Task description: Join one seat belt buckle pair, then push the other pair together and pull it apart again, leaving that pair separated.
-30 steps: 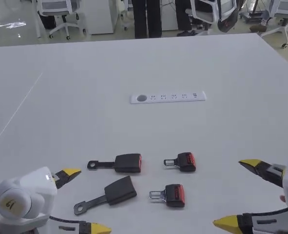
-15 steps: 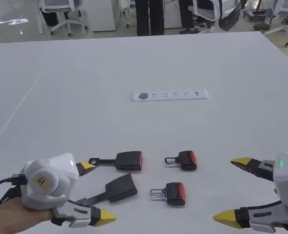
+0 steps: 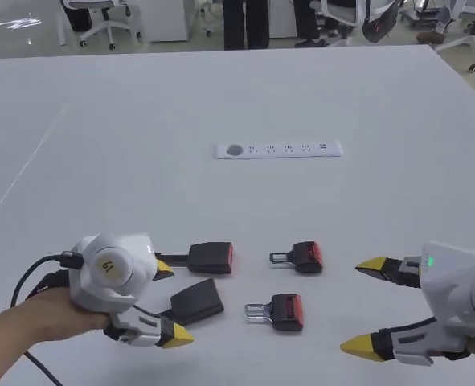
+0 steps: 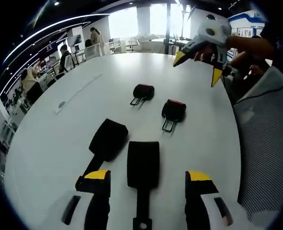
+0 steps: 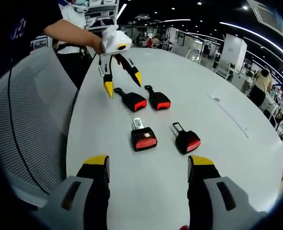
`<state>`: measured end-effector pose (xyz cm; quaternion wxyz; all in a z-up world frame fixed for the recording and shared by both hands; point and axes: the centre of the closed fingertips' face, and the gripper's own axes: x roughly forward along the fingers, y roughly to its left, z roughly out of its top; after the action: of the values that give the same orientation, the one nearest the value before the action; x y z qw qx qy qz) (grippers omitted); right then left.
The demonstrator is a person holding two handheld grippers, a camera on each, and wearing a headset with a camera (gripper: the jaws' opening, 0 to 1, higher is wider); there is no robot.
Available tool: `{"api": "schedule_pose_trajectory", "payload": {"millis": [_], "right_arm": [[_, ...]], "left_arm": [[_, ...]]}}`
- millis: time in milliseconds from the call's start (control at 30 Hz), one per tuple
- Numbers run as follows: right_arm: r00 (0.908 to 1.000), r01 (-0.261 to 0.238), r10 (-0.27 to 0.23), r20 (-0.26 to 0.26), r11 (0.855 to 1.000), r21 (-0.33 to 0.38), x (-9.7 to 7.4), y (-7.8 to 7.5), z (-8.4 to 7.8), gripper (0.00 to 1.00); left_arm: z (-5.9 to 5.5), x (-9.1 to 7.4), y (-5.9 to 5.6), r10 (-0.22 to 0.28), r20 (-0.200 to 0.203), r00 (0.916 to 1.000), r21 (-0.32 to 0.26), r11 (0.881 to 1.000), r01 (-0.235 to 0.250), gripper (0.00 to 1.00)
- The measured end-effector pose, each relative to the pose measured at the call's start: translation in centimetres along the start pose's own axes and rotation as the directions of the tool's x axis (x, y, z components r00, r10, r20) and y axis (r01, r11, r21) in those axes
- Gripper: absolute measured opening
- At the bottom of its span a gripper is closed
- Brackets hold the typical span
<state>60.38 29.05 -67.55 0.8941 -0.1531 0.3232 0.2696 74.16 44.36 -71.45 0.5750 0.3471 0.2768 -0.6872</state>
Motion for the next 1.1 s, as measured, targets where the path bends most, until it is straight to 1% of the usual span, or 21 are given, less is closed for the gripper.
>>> {"api": "schedule_pose_trajectory", "payload": {"millis": [133, 267, 467, 633, 767, 967, 1100], "right_arm": [[0.9999, -0.016, 0.016, -0.004, 0.999, -0.028, 0.8, 0.3, 0.2, 0.62], [0.9992, -0.037, 0.036, -0.020, 0.998, -0.048, 1.5, 0.6, 0.1, 0.58], [0.9971, -0.066, 0.063, -0.041, 0.995, -0.072, 2.8, 0.8, 0.1, 0.53], [0.9958, -0.081, 0.077, -0.051, 0.993, -0.087, 3.6, 0.7, 0.2, 0.49], [0.9945, -0.095, 0.091, -0.053, 0.991, -0.094, 4.4, 0.6, 0.4, 0.46], [0.9908, -0.121, 0.114, -0.074, 0.987, -0.109, 5.4, 0.7, 0.3, 0.43], [0.9887, -0.138, 0.130, -0.074, 0.985, -0.106, 6.0, 0.7, 0.6, 0.43]], "left_arm": [[-0.3, 0.7, 0.4, -0.012, -0.033, 0.9994, 0.013, 1.000, 0.012, 0.60], [-0.5, 1.2, 0.5, -0.023, -0.053, 0.9983, 0.024, 0.999, 0.024, 0.55], [-1.2, 1.8, 0.7, -0.051, -0.093, 0.9944, 0.022, 0.998, 0.053, 0.49], [-1.4, 2.2, 0.6, -0.069, -0.111, 0.9915, 0.027, 0.997, 0.072, 0.43], [-1.4, 2.4, 0.6, -0.077, -0.118, 0.9900, 0.031, 0.996, 0.081, 0.40], [-1.4, 2.7, 0.6, -0.093, -0.130, 0.9871, 0.040, 0.994, 0.099, 0.38], [-1.6, 2.9, 0.5, -0.102, -0.143, 0.9844, 0.052, 0.993, 0.111, 0.37]]}}
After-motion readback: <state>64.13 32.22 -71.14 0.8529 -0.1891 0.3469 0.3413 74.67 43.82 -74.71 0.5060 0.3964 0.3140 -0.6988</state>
